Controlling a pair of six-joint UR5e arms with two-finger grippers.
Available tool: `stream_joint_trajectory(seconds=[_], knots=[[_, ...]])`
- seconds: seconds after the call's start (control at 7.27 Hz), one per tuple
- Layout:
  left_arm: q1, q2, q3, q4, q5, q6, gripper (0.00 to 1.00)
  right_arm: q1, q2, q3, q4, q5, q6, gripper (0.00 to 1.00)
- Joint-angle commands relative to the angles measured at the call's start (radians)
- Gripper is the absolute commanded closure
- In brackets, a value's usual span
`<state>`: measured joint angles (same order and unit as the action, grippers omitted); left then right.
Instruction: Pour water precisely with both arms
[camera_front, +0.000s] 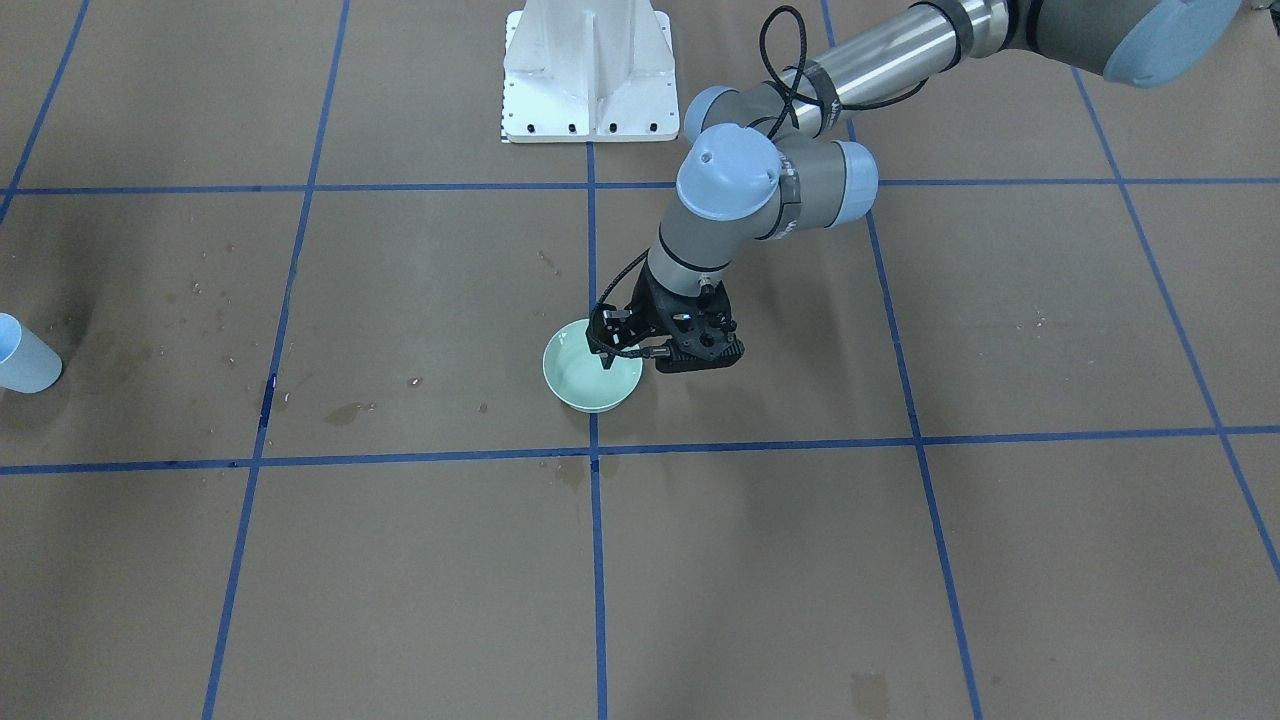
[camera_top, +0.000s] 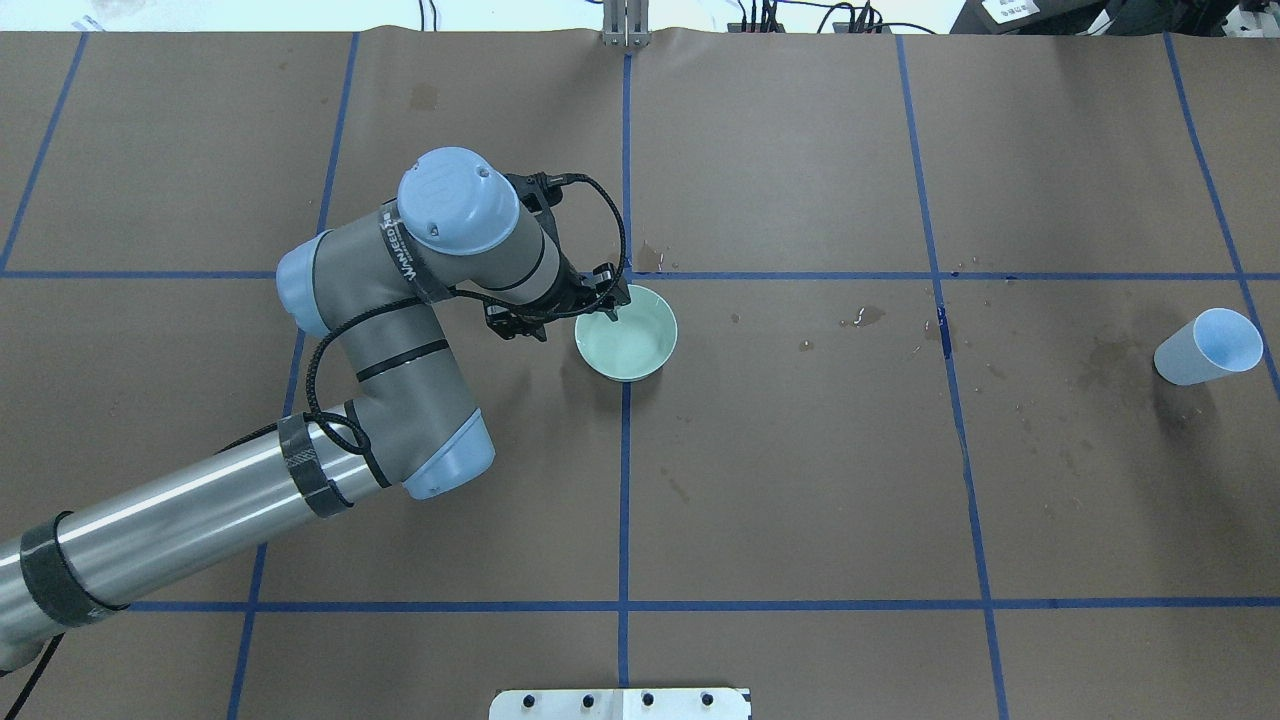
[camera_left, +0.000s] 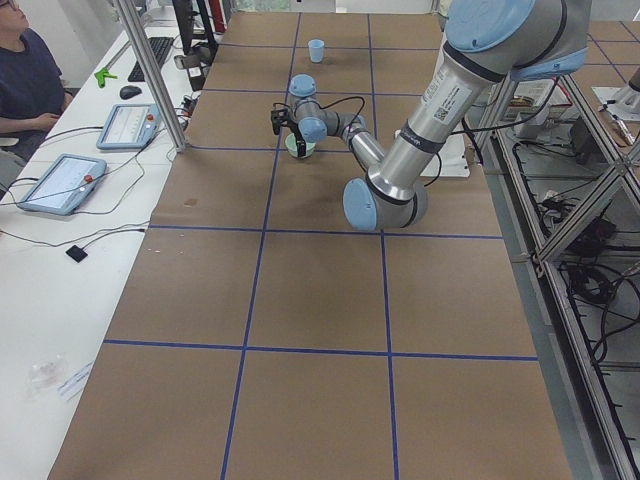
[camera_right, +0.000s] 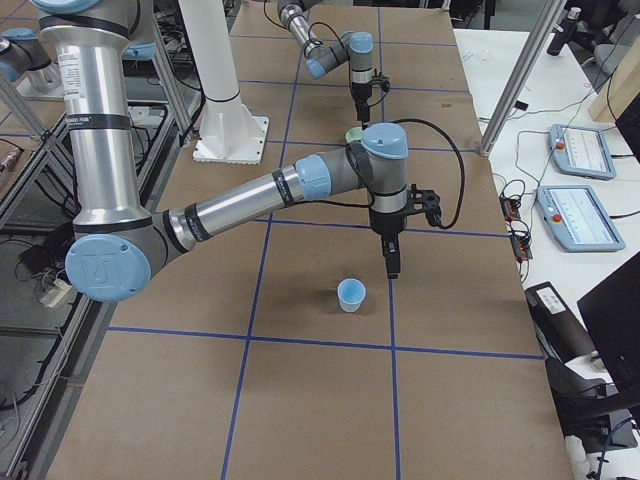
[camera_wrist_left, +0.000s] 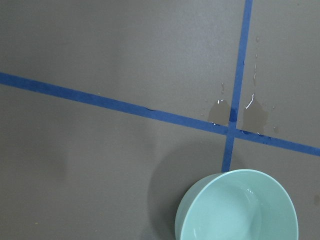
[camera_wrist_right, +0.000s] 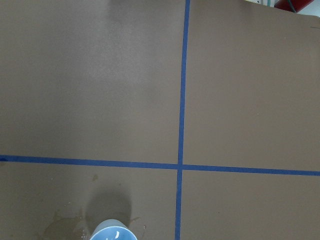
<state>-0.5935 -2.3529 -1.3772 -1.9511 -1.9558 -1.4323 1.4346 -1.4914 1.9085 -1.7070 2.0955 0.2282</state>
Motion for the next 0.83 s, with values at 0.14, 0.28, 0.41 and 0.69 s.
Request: stream_joint_trajectory(seconds=[0.14, 0.28, 0.41, 0.69], knots=[[0.026, -0.014, 0.041, -0.002, 0.000, 0.012, 0.31, 0.013, 0.019, -0.043, -0.002, 0.058, -0.003, 0.01], [0.030, -0.016, 0.041, -0.002, -0.002, 0.012, 0.40, 0.013, 0.019, -0.043, -0.002, 0.060, -0.003, 0.01], [0.030, -0.016, 0.038, 0.000, -0.005, 0.012, 0.53, 0.013, 0.019, -0.045, -0.002, 0.060, -0.003, 0.01], [0.029, -0.014, 0.035, 0.004, -0.006, 0.012, 0.86, 0.015, 0.017, -0.048, -0.002, 0.060, -0.003, 0.01]])
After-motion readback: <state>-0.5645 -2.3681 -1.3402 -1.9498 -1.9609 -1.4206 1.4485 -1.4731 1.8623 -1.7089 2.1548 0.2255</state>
